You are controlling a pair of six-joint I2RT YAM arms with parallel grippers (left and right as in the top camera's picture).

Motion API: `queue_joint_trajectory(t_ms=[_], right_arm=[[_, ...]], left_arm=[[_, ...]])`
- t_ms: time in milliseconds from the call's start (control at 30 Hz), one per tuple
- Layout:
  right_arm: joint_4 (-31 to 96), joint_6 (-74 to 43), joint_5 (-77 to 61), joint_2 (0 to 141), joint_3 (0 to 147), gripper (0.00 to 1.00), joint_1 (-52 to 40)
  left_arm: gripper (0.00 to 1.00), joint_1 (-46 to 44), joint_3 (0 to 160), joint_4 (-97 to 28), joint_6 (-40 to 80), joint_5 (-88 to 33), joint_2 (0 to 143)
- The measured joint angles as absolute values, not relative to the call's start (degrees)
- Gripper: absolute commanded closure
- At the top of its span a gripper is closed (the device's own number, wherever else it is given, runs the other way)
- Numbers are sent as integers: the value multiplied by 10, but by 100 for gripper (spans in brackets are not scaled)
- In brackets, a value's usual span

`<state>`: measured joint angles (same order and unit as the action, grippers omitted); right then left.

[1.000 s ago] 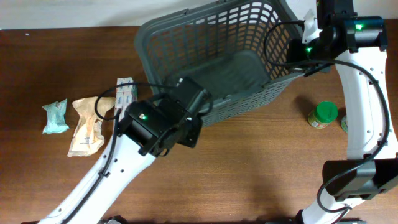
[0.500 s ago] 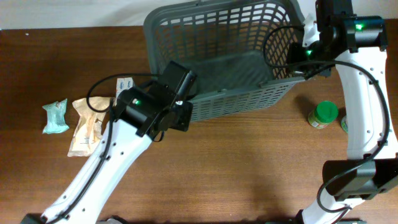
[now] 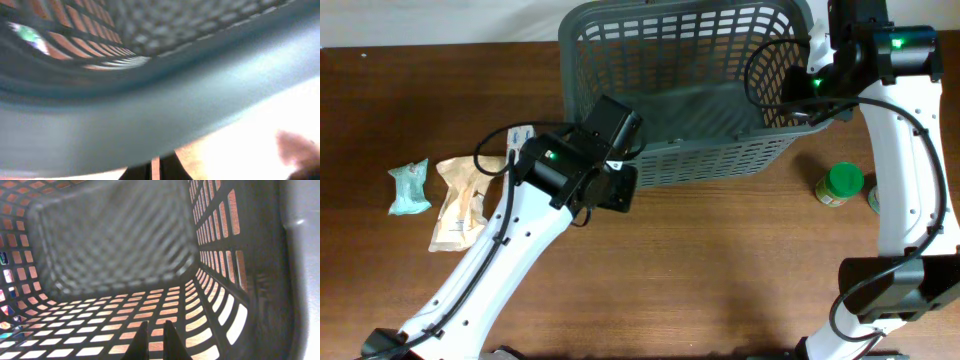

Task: Pack container

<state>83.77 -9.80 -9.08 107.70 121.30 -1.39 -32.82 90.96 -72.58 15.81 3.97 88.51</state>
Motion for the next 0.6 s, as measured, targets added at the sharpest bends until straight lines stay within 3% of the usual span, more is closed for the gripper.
queue_joint_trajectory(t_ms=[600], right_arm=[[858, -86, -94, 1077, 1213, 96, -14]], left_arm=[[98, -306, 910, -660, 135, 35, 874]])
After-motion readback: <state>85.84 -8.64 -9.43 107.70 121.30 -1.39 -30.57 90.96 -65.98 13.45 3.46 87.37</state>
